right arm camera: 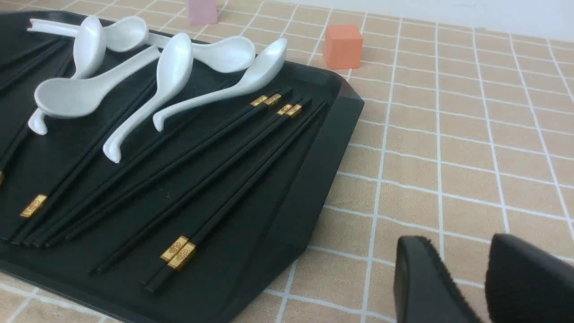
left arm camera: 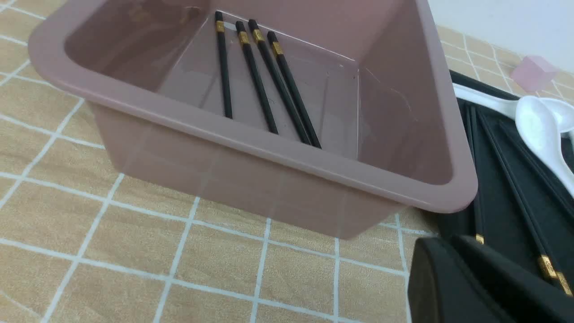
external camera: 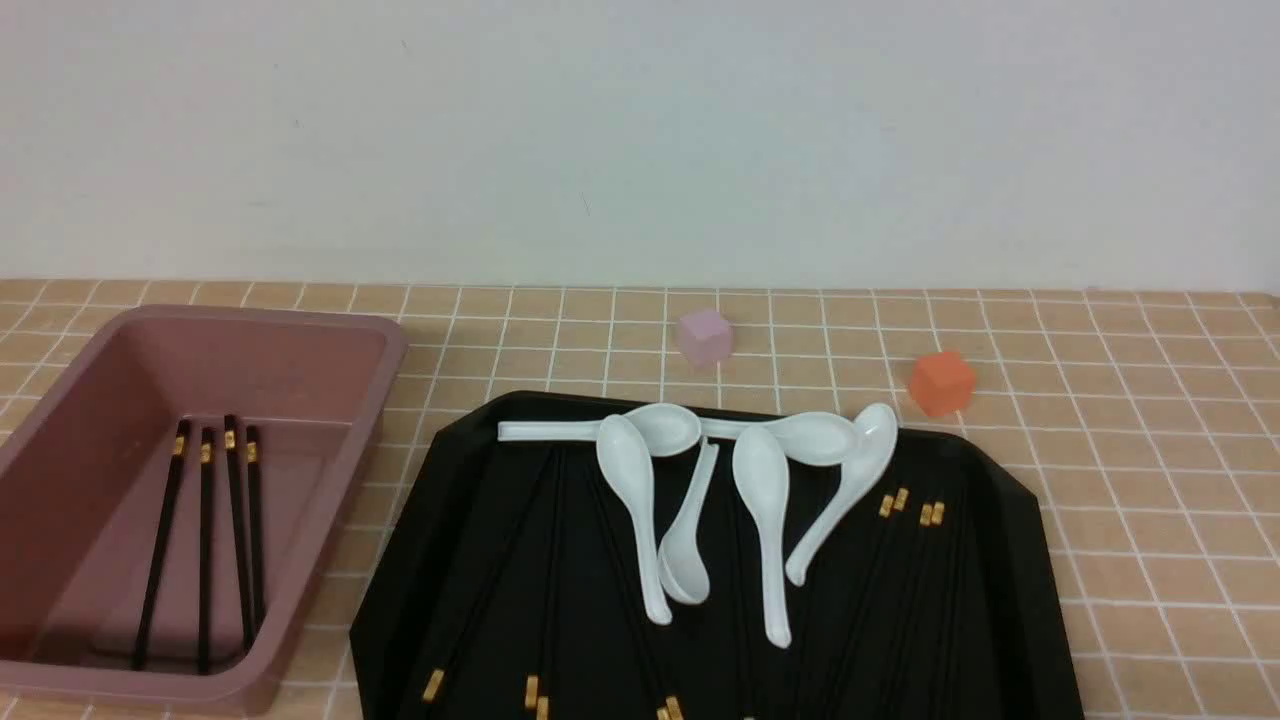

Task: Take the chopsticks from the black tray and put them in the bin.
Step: Use the left arm to grab a pair of chopsticks

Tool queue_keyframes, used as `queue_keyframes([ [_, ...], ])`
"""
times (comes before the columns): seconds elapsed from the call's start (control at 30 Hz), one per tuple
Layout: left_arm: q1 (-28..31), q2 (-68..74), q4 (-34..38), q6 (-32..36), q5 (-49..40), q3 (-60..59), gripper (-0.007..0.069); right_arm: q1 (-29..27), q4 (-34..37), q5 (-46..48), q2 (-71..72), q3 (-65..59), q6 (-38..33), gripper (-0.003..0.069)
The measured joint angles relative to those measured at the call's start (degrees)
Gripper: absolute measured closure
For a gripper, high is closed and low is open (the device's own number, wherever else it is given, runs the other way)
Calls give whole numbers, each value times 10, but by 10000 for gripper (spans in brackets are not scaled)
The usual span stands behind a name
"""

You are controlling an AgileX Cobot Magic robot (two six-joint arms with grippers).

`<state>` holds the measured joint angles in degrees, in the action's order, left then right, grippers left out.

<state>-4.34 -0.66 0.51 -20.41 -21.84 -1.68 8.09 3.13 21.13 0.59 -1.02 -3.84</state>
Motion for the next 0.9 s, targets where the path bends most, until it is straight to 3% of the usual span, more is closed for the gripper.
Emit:
queue_keyframes([
  [0.9,0,0,0,0,0,0,576,0,0,0,0,0,0,419],
])
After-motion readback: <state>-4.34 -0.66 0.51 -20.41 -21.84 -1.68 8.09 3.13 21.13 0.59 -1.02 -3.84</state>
